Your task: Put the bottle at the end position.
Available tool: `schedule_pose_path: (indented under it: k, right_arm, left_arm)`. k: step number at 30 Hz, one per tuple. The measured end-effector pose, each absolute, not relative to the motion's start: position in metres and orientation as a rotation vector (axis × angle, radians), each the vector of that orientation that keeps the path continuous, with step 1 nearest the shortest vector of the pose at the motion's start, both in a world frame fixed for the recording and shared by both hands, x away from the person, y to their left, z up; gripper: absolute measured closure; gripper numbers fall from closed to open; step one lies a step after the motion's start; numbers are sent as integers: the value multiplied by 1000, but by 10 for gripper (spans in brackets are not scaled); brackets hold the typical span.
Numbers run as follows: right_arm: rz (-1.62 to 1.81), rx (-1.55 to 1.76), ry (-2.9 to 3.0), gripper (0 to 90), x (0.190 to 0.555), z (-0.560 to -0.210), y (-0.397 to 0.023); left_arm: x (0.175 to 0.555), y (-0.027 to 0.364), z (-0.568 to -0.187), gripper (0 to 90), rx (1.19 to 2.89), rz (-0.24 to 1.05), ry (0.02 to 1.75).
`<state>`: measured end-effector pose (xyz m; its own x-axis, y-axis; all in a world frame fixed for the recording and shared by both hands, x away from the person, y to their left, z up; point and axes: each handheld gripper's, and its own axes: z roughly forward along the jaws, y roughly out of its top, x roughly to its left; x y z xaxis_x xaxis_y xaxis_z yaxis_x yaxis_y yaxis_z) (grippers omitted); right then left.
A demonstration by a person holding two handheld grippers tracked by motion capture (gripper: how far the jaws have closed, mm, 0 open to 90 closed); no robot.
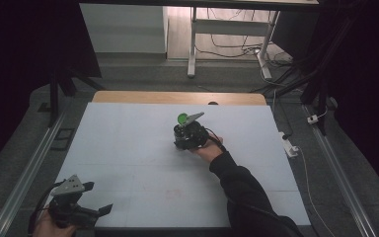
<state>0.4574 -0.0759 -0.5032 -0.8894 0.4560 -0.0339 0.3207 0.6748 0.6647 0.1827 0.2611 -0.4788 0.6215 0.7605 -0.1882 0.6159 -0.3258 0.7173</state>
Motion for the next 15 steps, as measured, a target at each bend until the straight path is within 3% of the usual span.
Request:
schedule_pose_path:
  k: [10, 15]
  right_arm:
    - [1005, 656, 2693, 512, 456, -503, -76]
    - [1033, 656, 2681, 458, 455, -500, -76]
  left_arm:
    - [183, 261, -479, 0, 2051, 230, 1076]
    - [183, 261, -479, 0, 2051, 230, 1076]
